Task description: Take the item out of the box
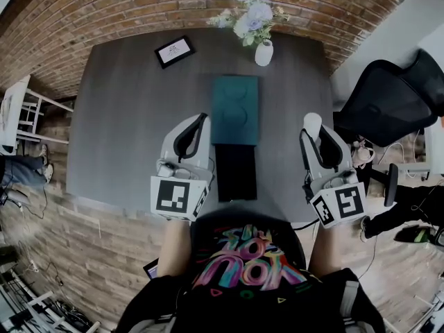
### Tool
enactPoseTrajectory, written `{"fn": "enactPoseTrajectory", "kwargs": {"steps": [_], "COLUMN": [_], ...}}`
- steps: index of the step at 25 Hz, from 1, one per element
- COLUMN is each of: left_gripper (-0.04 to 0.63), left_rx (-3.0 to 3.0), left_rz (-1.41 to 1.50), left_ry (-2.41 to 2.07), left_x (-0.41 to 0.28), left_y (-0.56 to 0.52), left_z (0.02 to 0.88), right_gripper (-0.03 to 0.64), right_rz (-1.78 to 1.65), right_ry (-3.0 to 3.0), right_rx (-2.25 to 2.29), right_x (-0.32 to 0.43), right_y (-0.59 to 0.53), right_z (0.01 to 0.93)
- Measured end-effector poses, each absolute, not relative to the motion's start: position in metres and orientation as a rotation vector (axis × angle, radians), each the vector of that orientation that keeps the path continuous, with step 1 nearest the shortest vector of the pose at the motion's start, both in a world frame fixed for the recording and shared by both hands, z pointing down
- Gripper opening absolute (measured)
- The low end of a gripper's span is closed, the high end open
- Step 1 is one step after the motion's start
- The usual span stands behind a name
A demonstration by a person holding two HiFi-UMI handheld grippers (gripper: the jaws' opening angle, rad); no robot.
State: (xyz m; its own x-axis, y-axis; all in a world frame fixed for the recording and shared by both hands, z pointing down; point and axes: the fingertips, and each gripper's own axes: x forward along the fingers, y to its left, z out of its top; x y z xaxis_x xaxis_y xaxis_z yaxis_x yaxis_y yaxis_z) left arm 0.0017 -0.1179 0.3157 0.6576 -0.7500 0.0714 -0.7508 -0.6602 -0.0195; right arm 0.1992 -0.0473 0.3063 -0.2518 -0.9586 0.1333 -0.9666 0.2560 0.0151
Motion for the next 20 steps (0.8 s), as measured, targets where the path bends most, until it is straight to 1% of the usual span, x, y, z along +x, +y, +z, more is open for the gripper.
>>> {"fn": "enactPoseTrajectory", "kwargs": {"steps": [20], "left_gripper": [0.000], "left_rx": [2.843], "left_rz": [0.116], "left_ry": [-1.307], "left_x": [-0.010], "left_y": [-0.115], "left_z": [0.314], "right_gripper": [0.126], "right_rz": [0.081], "right_ry": [-2.408], "right_rx": [1.789], "right_x": [0.184], "right_y": [-0.050], "right_z": [0.308]}}
